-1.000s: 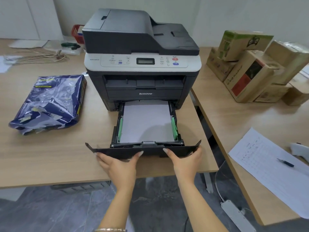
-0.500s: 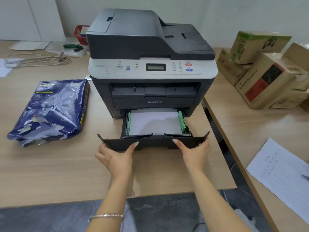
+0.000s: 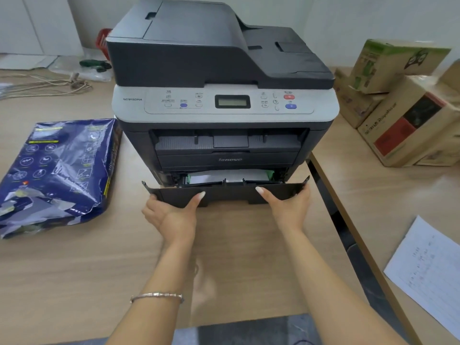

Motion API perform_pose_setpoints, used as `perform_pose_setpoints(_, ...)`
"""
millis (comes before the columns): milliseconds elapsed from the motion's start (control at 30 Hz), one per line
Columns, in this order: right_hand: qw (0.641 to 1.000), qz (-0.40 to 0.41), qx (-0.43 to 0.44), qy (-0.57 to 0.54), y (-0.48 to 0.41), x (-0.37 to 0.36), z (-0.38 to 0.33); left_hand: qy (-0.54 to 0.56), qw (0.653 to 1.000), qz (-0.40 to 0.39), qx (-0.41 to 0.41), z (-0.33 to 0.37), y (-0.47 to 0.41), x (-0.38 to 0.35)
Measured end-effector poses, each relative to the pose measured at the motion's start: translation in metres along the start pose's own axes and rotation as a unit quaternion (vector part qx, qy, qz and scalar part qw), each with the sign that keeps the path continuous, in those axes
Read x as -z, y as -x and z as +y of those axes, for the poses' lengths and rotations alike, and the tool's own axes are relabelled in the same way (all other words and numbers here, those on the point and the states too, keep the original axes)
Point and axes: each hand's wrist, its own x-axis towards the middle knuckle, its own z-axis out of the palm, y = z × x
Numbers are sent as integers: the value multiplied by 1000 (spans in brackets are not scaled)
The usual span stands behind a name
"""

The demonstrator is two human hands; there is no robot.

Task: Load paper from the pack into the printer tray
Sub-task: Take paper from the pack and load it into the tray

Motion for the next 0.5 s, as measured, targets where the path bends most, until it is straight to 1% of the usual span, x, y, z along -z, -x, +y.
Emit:
perform_pose_setpoints(200,1000,6,3,18,-18,-12,-2,-6,1000,7,-11,9,-12,-15)
perform_pose_setpoints(333,1000,14,6,13,-17,-17,2,6,1000,9,-11,6,-11,-22)
perform_pose_setpoints(500,1000,19,14,-4,-26,-27,-1,-9,1000,3,-7,14,-25,-27)
